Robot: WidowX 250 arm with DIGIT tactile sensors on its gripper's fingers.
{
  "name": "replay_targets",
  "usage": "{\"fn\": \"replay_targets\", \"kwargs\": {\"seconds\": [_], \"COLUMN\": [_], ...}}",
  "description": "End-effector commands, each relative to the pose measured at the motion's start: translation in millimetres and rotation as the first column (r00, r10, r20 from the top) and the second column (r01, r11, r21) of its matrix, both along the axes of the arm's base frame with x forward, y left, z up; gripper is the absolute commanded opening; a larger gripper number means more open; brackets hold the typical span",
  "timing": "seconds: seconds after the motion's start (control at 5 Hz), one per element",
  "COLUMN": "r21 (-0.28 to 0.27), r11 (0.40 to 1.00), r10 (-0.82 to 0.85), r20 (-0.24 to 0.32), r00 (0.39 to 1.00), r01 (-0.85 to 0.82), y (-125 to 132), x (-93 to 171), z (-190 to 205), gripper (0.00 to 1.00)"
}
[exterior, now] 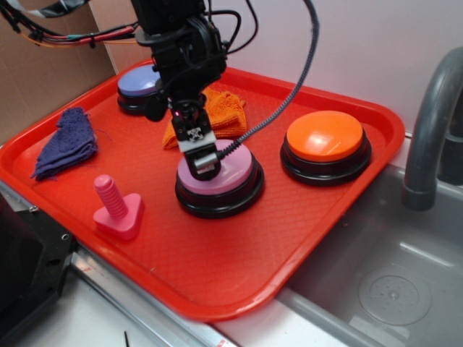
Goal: Push the pink button.
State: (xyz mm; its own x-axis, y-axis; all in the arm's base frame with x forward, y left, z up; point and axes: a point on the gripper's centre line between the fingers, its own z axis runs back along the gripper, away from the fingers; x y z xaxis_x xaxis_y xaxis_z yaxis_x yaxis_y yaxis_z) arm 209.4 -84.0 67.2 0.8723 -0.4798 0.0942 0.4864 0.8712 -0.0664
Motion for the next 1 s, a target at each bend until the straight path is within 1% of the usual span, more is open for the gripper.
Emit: {"fn": "replay_targets", "kwargs": {"seconds": [0.0,0.2,0.4,0.6,0.8], "r21": [-0.039,-0.01,0.039,-0.029,-0.009], "r11": [0.999,0.999,0.998,0.996,1.0], "r10": [-0.034,-0.053,-0.056,-0.077,-0.027], "r20": [0.029,0.021,0.044,0.175,0.155], "r00": [0.999,0.998,0.997,0.982,0.988], "r01": [0.035,0.053,0.054,0.083,0.029], "y": [-11.0,-12.2,-8.5,-4.4,2.2], "x": [2.5,3.3,0.9,-6.3,-11.7], "z": [-7.9,0.0,36.1,58.7,76.7], "gripper": [1.0,1.0,1.0,1.0,1.0]}}
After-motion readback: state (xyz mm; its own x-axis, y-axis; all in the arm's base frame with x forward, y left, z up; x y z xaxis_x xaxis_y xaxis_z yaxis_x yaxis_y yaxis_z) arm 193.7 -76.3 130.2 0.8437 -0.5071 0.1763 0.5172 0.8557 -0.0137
